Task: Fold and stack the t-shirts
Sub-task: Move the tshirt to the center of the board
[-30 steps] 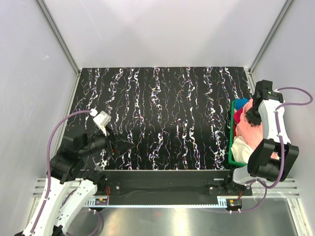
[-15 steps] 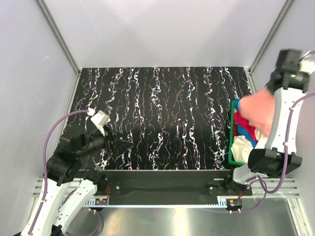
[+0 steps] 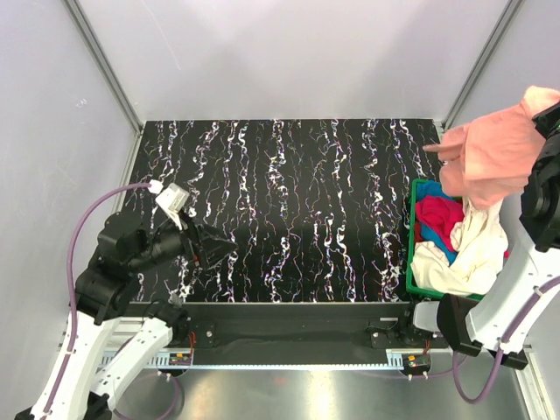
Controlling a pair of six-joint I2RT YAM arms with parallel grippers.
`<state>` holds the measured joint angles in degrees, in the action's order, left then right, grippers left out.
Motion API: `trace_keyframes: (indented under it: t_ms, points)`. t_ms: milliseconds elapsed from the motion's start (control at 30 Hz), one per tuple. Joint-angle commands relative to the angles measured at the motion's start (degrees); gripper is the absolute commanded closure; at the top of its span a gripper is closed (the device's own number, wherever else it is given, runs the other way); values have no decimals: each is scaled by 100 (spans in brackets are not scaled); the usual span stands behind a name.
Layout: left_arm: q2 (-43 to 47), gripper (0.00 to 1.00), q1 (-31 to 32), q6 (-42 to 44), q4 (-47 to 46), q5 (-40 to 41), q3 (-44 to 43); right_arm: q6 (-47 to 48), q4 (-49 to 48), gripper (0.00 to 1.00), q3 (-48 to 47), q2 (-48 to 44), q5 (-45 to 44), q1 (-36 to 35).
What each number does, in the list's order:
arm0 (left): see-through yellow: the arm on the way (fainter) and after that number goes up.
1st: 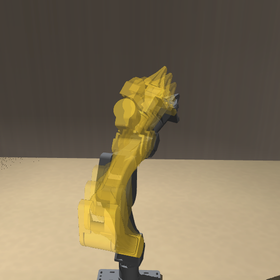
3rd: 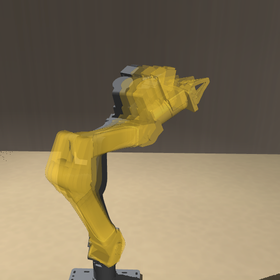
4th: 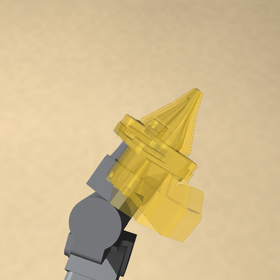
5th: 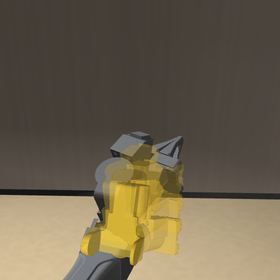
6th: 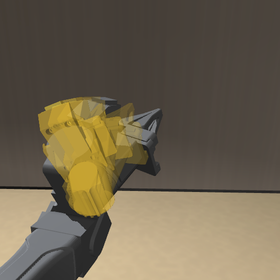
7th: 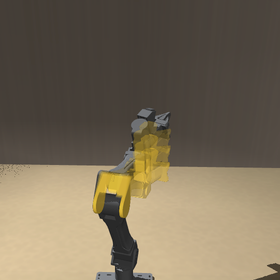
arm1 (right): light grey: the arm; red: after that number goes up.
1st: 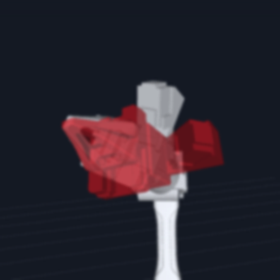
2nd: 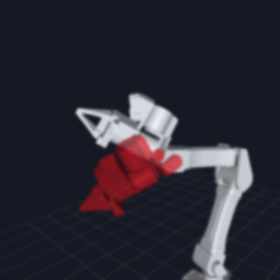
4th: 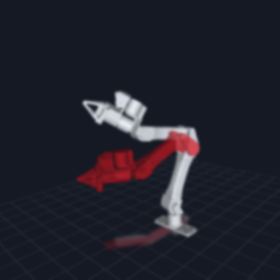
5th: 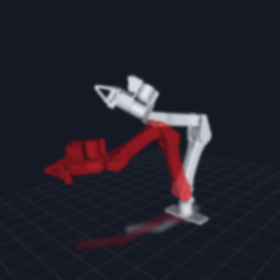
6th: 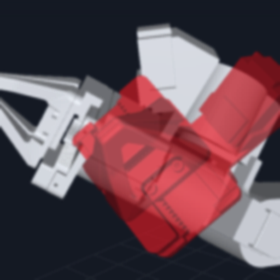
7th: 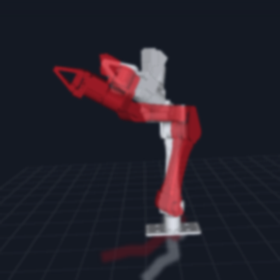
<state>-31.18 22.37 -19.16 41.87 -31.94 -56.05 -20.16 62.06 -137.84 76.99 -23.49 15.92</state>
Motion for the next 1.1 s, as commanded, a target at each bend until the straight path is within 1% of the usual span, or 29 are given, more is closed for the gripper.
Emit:
trace_keyframes:
  t_ms: [0, 33, 67, 133, 167, 233, 267, 333, 367, 400, 433, 467, 500, 533, 567, 600, 633, 667, 700, 733, 767, 800, 833, 867, 900, 967, 1000, 1033, 1067]
  points:
    - [-213, 20, 22, -395, -328, -110, -396, 417, -1406, 100, -215, 192, 764, 16]
    - [-335, 20, 22, -422, -302, -75, -467, 321, -1416, 100, -408, 298, 1045, 16]
    - [-380, 20, 22, -440, -258, -40, -555, -80, -1442, 100, -750, 543, 1813, 16]
    - [-511, 20, 13, -501, -91, 222, -775, -661, -1469, 100, -989, 764, 2827, 16]
    - [-521, 20, 22, -527, -39, 354, -810, -1387, -1547, 100, -860, 826, 3798, 7]
    - [-573, 20, 22, -659, 154, 731, -925, -2006, -1872, 100, -369, 783, 4446, -211]
    - [-574, 20, 13, -694, 216, 847, -960, -2140, -1995, 100, 260, 591, 4588, -761]
    - [-582, 20, 13, -782, 436, 1162, -1048, -2123, -2084, 100, 931, 335, 4589, -1387]
    - [-574, 20, 22, -817, 497, 1260, -1066, -2141, -2119, 100, 1657, 204, 4590, -1825]
    - [-556, 20, 22, -887, 602, 1365, -1066, -2184, -2085, 100, 2047, -59, 4520, -2552]
    - [-556, 20, 13, -931, 647, 1453, -1057, -2237, -2067, 98, 2442, -209, 4406, -3038]
    - [-556, 19, 22, -967, 682, 1680, -1048, -2420, -2093, 97, 3360, -367, 4257, -3469]
    - [-591, 18, 22, -1063, 752, 1813, -1031, -2535, -2319, 94, 3865, -639, 4221, -4352]
    - [-617, 16, 22, -1133, 814, 2136, -1031, -2632, -2443, 79, 4331, -728, 4194, -4761]
    - [-670, 5, 13, -1212, 875, 2244, -1022, -2781, -2653, 67, 5171, -764, 4386, -5131]
    - [-731, 1, 13, -1265, 884, 2315, -978, -2800, -2708, 54, 5519, -721, 4527, -5474]
    - [-897, 1, 13, -1292, 893, 2342, -943, -2818, -2708, 41, 5818, -686, 4676, -5782]
    - [-986, 1, 22, -1310, 876, 2307, -899, -2705, -2691, 38, 6300, -677, 4817, -5802]
    - [-1204, 2, 22, -1292, 850, 2272, -812, -2608, -2543, 32, 6461, -772, 4705, -5785]
    - [-1319, 2, 22, -1327, 823, 2193, -741, -2424, -2359, 25, 6541, -843, 4452, -5602]
    - [-1442, 2, 39, -1345, 780, 2158, -671, -2109, -2183, 10, 6655, -913, 4040, -5461]
    - [-1687, 8, 57, -1415, 596, 2079, -514, -1958, -2033, 9, 6743, -984, 4045, -5277]
    - [-1812, 11, 83, -1467, 473, 1930, -442, -1808, -1997, 9, 6822, -967, 4114, -5023]
    - [-1943, 14, 205, -1512, 280, 1842, -355, -1616, -1944, 9, 6954, -949, 4263, -4594]
    - [-2232, 17, 311, -1547, -70, 1806, -275, -1535, -1883, 11, 7016, -827, 4352, -4346]
    - [-2619, 18, 652, -1539, -336, 1850, -309, -1333, -1995, 18, 7217, -503, 4736, -3819]
    - [-3117, 18, 776, -1408, -537, 1867, -449, -1254, -2066, 28, 7253, -353, 4835, -3720]
    - [-3401, 18, 899, -1337, -600, 1946, -555, -1192, -2128, 31, 7254, -195, 4888, -3658]
    - [-3708, 18, 1092, -1214, -670, 1999, -791, -1113, -2241, 32, 7219, 155, 4958, -3545]
